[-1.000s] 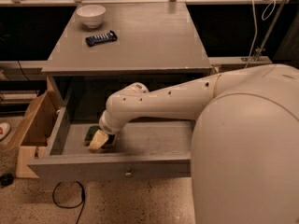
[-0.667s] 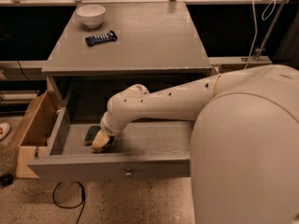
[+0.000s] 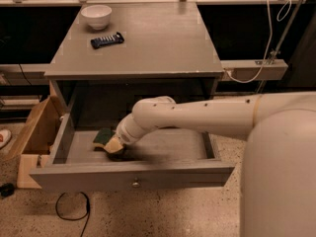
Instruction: Pick sponge from top drawer and place on counter
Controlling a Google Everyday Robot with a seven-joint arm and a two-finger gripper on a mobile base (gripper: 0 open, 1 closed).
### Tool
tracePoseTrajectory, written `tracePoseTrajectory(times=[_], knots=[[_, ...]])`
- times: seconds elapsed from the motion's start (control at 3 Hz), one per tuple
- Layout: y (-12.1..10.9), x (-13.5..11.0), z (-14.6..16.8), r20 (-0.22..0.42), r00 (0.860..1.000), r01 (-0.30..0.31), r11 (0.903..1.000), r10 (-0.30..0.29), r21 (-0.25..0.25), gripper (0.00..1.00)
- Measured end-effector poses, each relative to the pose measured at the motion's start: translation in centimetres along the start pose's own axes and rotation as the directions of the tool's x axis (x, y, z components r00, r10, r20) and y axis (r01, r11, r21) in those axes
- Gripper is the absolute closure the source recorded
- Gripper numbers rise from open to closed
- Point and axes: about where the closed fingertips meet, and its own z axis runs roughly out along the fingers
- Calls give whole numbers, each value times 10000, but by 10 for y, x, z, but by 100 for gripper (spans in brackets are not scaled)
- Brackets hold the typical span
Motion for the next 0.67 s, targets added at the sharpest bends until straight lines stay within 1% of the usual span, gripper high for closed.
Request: tracePoseTrajectory(times=[0.33,0.67], knots=[[6,-12,-16,1467,9873,-469,9942,609,-972,96],[9,-28,-62,2913,9547,-127,9862,611,-1652,100]])
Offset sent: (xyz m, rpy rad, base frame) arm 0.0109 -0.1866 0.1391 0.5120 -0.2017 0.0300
